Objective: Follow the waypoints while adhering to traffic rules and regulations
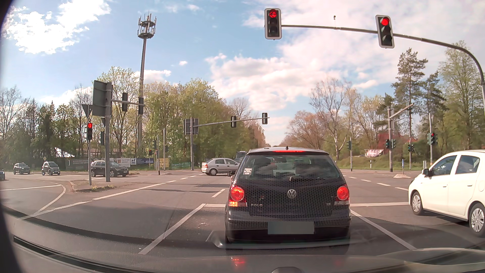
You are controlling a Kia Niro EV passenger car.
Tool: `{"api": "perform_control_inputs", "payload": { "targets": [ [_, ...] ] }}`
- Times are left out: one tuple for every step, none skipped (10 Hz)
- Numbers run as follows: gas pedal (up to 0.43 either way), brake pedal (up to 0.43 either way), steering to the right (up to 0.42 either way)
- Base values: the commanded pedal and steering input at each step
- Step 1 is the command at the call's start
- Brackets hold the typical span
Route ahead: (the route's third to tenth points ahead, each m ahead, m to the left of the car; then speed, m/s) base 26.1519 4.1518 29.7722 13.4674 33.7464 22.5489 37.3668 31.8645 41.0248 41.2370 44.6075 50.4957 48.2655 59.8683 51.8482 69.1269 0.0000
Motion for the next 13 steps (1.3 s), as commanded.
{"api": "perform_control_inputs", "payload": {
  "targets": [
    [0.000, 0.250, -0.001],
    [0.000, 0.250, -0.001],
    [0.000, 0.250, -0.001],
    [0.000, 0.250, -0.001],
    [0.000, 0.250, -0.001],
    [0.000, 0.250, -0.001],
    [0.000, 0.250, -0.001],
    [0.000, 0.250, -0.001],
    [0.000, 0.250, -0.001],
    [0.000, 0.250, -0.001],
    [0.000, 0.250, -0.001],
    [0.000, 0.250, -0.001],
    [0.000, 0.250, -0.001]
  ]
}}
